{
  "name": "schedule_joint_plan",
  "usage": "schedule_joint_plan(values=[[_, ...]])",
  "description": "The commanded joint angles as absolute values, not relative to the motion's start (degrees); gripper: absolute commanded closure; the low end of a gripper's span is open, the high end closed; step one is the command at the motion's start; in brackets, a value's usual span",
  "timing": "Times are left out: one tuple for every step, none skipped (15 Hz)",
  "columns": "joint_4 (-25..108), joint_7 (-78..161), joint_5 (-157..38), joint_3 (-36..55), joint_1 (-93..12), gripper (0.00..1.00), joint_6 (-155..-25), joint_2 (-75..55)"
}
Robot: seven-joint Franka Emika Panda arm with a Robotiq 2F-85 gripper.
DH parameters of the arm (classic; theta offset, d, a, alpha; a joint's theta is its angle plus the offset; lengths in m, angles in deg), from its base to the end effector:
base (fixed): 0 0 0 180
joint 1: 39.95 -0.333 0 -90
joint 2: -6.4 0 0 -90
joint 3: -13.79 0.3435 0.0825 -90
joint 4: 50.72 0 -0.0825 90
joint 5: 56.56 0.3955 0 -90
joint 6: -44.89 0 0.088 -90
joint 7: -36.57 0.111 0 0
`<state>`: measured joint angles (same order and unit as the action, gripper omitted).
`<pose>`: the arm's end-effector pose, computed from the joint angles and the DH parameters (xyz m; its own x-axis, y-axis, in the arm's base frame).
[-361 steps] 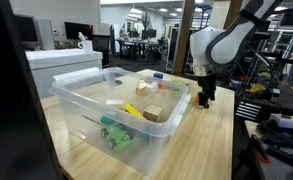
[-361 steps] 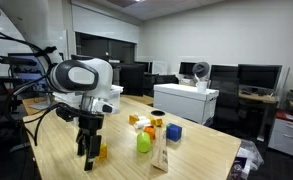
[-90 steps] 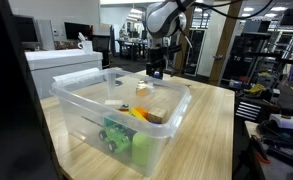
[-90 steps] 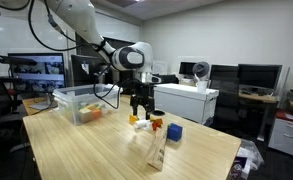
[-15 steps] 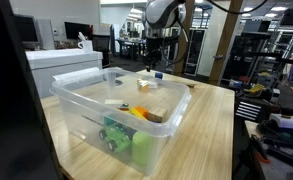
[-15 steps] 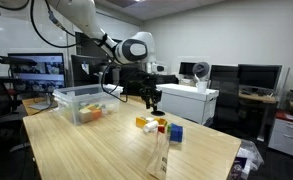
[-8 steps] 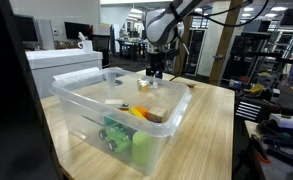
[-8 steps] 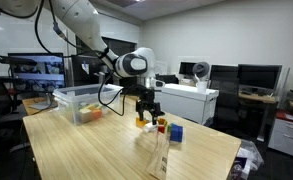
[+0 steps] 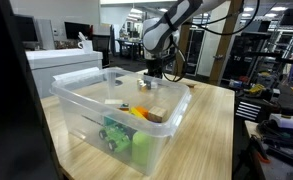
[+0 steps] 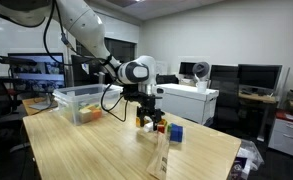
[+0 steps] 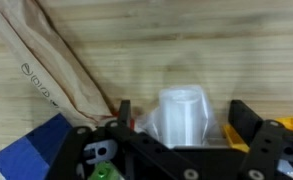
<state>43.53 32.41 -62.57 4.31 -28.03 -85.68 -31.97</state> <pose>0.6651 -0.2476 0.2356 0.9784 -0.2005 -0.0514 -0.1888 -0.9662 0.1755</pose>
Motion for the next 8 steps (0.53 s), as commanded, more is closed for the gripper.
schedule_joint_plan(values=[[40.3, 31.7, -63.0, 4.1, -27.2, 0.00, -85.7, -34.2], [39.7, 31.7, -63.0, 4.0, -27.2, 0.00, -85.6, -34.6], [39.1, 31.7, -62.9, 4.0, -27.2, 0.11, -85.7, -34.9], [38.9, 31.6, -62.7, 4.2, -27.2, 0.26, -85.8, -35.0], [38.6, 31.6, -62.6, 4.3, -27.2, 0.33, -85.6, -35.0], [38.5, 31.7, -62.4, 4.5, -27.2, 0.41, -85.5, -35.0], [38.5, 31.8, -62.4, 4.5, -27.3, 0.49, -85.5, -34.9], [38.5, 31.9, -62.3, 4.6, -27.3, 0.55, -85.4, -34.8]])
